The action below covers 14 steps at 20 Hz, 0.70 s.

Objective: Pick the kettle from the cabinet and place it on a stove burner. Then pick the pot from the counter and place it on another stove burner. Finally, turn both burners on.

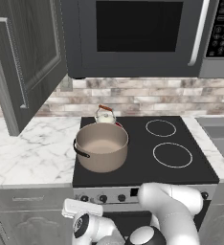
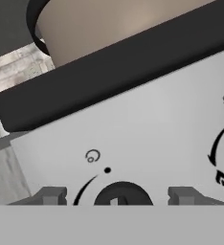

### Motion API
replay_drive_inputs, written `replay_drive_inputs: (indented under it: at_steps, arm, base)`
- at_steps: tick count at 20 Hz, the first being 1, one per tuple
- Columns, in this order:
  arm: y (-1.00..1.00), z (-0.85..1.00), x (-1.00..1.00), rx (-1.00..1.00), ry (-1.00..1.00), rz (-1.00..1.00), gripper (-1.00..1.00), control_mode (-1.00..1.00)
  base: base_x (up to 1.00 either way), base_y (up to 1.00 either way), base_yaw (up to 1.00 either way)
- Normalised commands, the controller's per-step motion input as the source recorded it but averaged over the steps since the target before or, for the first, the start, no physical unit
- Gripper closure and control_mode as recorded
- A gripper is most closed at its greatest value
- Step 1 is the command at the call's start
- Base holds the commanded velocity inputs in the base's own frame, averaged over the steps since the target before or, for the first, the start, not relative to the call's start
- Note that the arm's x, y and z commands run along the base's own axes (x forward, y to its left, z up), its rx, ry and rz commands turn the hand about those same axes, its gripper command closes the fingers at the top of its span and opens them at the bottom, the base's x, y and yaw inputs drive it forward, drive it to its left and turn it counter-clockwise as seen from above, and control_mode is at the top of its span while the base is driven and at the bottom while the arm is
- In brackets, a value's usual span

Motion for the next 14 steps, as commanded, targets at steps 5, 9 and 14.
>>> replay_drive_inputs:
  at_steps: [5, 9, 14]
  arm:
    - [0.00, -0.02, 0.17, 0.00, 0.02, 0.00, 1.00, -1.00]
    - [0.00, -0.10, 0.12, 0.00, 0.02, 0.00, 1.00, -1.00]
    - [0.00, -0.14, 0.02, 0.00, 0.01, 0.00, 1.00, -1.00]
  base:
    - [0.00, 0.00, 0.00]
    - [0.00, 0.00, 0.00]
    - [0.00, 0.00, 0.00]
